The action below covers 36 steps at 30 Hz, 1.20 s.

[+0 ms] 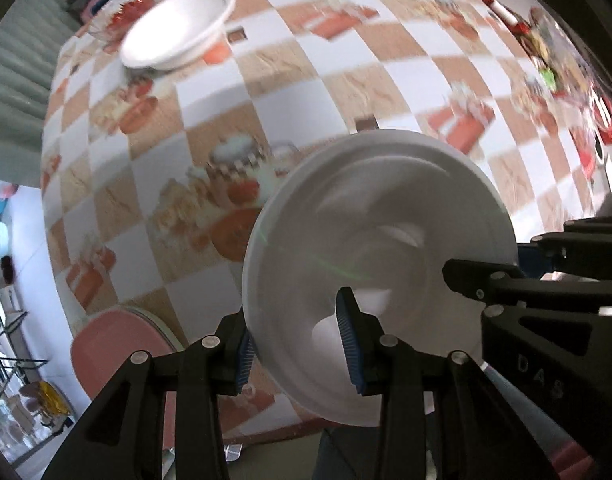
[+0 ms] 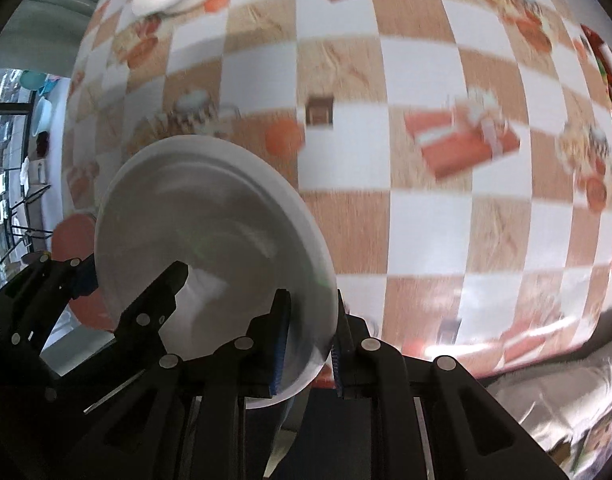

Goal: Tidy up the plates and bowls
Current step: 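Lift the white bowl with both grippers and carry it over the pink plate, then lower the white bowl onto the pink plate and open both grippers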

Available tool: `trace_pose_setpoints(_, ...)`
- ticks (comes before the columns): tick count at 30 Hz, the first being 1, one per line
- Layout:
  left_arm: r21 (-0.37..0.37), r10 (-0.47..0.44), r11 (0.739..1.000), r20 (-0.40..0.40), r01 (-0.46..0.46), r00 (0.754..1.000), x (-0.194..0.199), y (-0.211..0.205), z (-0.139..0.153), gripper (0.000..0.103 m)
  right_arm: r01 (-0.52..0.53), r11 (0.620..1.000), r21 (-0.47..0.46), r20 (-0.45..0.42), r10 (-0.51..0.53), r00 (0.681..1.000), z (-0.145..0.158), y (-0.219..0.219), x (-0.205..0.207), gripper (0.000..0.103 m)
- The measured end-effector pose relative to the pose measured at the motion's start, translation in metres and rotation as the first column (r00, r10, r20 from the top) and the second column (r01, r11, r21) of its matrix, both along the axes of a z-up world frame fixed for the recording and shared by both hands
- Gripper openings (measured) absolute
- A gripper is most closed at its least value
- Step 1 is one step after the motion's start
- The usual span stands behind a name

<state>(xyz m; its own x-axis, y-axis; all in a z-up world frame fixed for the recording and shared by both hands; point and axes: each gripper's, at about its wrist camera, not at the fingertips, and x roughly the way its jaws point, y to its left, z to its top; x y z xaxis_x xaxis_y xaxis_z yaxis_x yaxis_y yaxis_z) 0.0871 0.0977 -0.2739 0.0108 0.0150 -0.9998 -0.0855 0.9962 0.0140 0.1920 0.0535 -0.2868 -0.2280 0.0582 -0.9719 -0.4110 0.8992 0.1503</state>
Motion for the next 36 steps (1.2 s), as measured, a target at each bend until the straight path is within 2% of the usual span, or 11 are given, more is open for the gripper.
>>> trace_pose_setpoints(8,-0.022,-0.002,1.0,-0.013,0.002,1.0,-0.006,-0.003,-0.009,0.04,-0.005,1.0,-0.016,0.004,0.005,1.0,-0.005,-0.005,-0.008,0.02)
trace_pose_setpoints(11,-0.03,0.003,1.0,-0.012,-0.004,1.0,-0.009,-0.003,-0.01,0.045,-0.009,1.0,-0.012,0.006,0.009,1.0,-0.01,0.01,-0.017,0.02)
trace_pose_setpoints(13,-0.033,0.01,0.999,-0.015,-0.011,1.0,-0.012,-0.001,-0.01,0.05,-0.014,1.0,-0.02,0.007,0.014,1.0,-0.012,0.01,-0.018,0.02)
trace_pose_setpoints(15,-0.019,0.018,1.0,-0.009,-0.019,1.0,-0.015,0.001,-0.009,0.067,-0.009,1.0,-0.027,0.009,0.009,1.0,-0.012,0.006,-0.017,0.021)
trace_pose_setpoints(17,-0.017,0.033,0.999,0.015,-0.033,0.999,-0.019,0.005,-0.005,0.078,0.006,1.0,-0.026,0.004,-0.005,1.0,-0.013,0.003,-0.017,0.021)
trace_pose_setpoints(18,-0.023,0.045,0.999,0.031,-0.044,0.999,-0.021,0.008,-0.002,0.079,0.013,1.0,-0.027,0.001,-0.013,1.0,-0.013,0.0,-0.016,0.029)
trace_pose_setpoints(19,-0.028,0.052,0.998,0.039,-0.051,0.998,-0.023,0.01,0.0,0.079,0.017,0.999,-0.04,0.01,-0.017,1.0,-0.012,-0.002,-0.015,0.051)
trace_pose_setpoints(21,-0.025,0.071,0.997,0.04,-0.07,0.997,-0.025,0.016,0.002,0.08,0.031,0.998,-0.057,0.049,-0.029,0.998,-0.006,-0.01,-0.012,0.076)
trace_pose_setpoints(22,-0.028,0.079,0.997,0.039,-0.078,0.996,-0.026,0.019,0.002,0.08,0.048,0.998,-0.039,0.049,-0.046,0.998,-0.004,-0.014,-0.009,0.08)
trace_pose_setpoints(30,-0.039,0.187,0.982,0.011,-0.187,0.982,-0.04,0.047,0.003,0.08,0.118,0.992,-0.047,0.071,-0.114,0.991,0.008,-0.037,0.01,0.081)
trace_pose_setpoints(36,-0.025,0.207,0.978,0.029,-0.207,0.978,-0.031,0.073,0.014,0.08,0.103,0.994,-0.038,0.082,-0.1,0.992,0.019,-0.035,0.029,0.081)
